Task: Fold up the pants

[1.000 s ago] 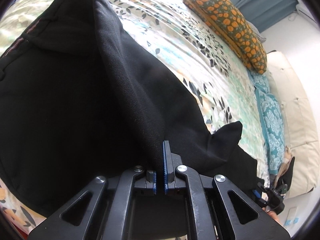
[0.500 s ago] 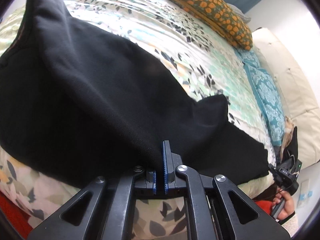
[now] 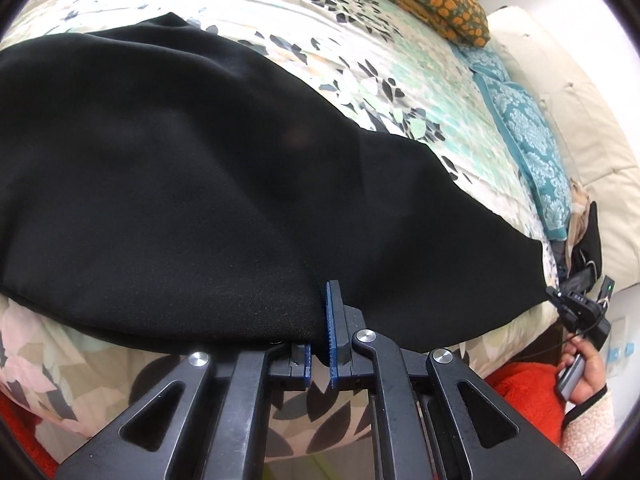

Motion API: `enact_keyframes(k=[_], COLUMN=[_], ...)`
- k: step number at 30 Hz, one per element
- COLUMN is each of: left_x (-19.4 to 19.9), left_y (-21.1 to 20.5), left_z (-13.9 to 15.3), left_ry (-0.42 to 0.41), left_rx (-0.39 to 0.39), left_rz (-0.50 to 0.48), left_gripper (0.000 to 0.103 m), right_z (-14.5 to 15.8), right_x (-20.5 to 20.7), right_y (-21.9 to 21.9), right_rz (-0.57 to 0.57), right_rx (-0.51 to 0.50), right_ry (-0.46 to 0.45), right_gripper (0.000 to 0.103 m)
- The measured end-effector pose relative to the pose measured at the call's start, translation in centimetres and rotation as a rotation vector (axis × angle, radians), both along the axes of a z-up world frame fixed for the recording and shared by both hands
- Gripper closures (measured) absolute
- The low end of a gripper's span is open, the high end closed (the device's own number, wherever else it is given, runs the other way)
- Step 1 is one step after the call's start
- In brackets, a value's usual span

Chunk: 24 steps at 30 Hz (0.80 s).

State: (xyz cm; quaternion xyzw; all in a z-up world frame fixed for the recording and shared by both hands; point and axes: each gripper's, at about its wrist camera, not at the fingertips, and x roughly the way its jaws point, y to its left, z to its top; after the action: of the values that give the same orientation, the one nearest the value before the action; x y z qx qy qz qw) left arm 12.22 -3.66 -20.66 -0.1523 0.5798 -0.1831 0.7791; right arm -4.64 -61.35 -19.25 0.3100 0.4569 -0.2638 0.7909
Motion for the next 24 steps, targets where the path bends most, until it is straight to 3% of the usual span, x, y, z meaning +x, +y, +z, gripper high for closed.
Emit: enact_keyframes(k=[11,14,16,18,19,20,22,24], left_x=[-0.7,-0.8,-1.1,-2.0,-2.5,-3.0,-3.8,-3.8], left_y=[0.2,-0.1,0.0,0.2,0.5,0.9,2.3,4.1], left_z=[-1.2,-0.8,-0.6,0.1,0.5,1.1,2.5,3.9], left_ry=[0.029,0.033,0.056,0.062,0.056,0.045,0.003,-0.068], left_rx=[0.020,0.028,0.037,0.036,0.048,0.062,0.072,0.100], left_rz=[-0.024,-0.035,-0.048,-0.075,-0.086,-0.093,-0.092,-0.062], left_gripper=[0.096,0.090,0.067,0.055,0.048,0.046,0.046,0.046], right_z=[-0.9,-1.1,-1.2,-1.2,-1.2,-1.1,0.2,2.7], right_x=[0.1,0.2,0.4,0.4,0.2,-0.1,-1.2,-1.5], right_y=[-0.1,0.0,0.1,0.1,-0.1,-0.4,-0.5,0.9], right_rz=[-0.011,-0.017,-0.019,-0.026,-0.031,-0.048,-0.090,-0.074], right_rx=[-0.035,-0.046,-0.059,-0.058,-0.047,-0.039,-0.060,-0.161], right_ry=[0.065,0.081,0.091,0.095,0.087,0.084,0.025,-0.019], right_gripper=[0.091,0.091,0.090,0.088,0.078,0.058,0.030,0.030])
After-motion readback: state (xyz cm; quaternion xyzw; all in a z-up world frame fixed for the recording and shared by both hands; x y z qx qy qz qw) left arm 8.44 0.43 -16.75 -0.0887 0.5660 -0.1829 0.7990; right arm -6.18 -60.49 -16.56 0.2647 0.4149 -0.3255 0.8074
